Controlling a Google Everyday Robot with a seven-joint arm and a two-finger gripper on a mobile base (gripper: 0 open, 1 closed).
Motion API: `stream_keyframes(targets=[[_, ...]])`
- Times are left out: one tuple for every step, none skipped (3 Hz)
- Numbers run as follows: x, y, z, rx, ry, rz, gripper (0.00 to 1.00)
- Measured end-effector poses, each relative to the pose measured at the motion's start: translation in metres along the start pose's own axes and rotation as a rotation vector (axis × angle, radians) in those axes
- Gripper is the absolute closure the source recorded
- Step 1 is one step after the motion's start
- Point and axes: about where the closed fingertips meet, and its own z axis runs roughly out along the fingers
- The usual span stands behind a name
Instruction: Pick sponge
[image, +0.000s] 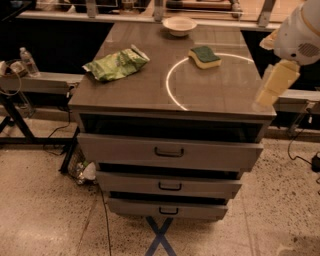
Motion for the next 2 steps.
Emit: stream_keyframes(targets=[[-0.0129,-0.076,0.0535,0.093,-0.09,0.035,0.0],[-0.013,-0.0751,0.0533,0.09,-0.089,0.034,0.0]])
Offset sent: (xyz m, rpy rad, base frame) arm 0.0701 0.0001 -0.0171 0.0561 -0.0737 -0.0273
